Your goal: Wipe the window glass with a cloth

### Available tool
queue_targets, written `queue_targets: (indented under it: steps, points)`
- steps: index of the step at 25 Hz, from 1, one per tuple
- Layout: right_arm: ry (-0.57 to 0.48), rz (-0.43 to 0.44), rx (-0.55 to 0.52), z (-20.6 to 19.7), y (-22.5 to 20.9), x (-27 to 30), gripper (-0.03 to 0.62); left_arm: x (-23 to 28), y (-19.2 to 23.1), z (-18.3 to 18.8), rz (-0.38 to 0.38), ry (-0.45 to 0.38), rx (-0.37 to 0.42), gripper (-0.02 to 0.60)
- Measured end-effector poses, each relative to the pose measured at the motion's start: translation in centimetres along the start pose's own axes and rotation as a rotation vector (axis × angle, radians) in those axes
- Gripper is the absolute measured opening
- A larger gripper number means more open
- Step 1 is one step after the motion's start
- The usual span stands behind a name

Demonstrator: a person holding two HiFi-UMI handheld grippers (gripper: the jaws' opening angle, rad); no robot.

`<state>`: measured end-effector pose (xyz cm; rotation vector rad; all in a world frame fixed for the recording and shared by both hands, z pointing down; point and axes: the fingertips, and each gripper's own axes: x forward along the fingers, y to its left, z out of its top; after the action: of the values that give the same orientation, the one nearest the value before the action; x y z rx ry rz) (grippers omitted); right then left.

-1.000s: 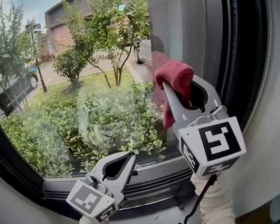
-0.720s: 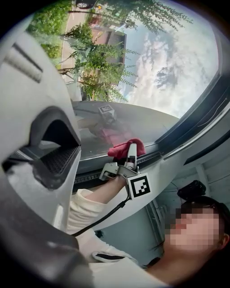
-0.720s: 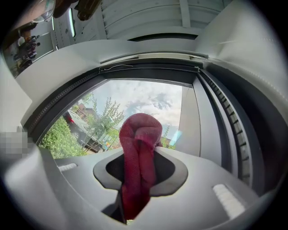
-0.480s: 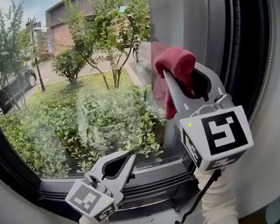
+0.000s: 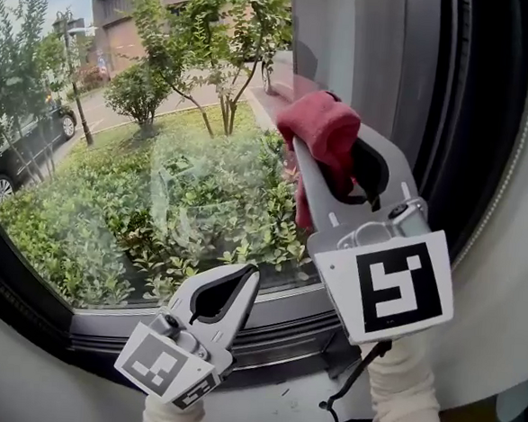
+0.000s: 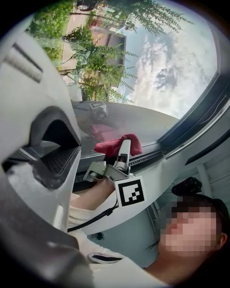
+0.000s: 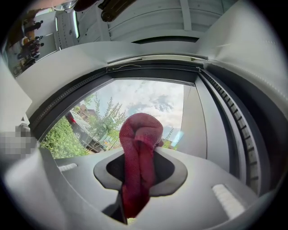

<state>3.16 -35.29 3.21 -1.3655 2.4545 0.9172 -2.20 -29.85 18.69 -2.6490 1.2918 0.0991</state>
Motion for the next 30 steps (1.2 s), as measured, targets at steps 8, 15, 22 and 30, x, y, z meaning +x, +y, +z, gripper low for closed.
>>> queue_targets:
  steps: [8, 15, 22, 30]
  points:
    - [0.04, 0.007, 0.013, -4.6, 3.4, -2.3, 0.118, -1.3, -0.3, -1.4, 0.021, 0.016, 0.005, 0.0]
    - [0.088, 0.011, 0.047, -9.3, 5.0, -5.0, 0.118, -1.5, -1.5, -3.6, 0.031, 0.034, 0.005, 0.0]
    - [0.144, 0.001, 0.067, -10.3, 6.8, -4.8, 0.118, -3.7, -0.6, -3.0, 0.042, 0.043, 0.012, 0.0]
    - [0.121, 0.077, 0.096, -10.1, 7.5, -6.2, 0.118, -5.6, -1.2, -3.3, 0.072, 0.061, 0.02, 0.0]
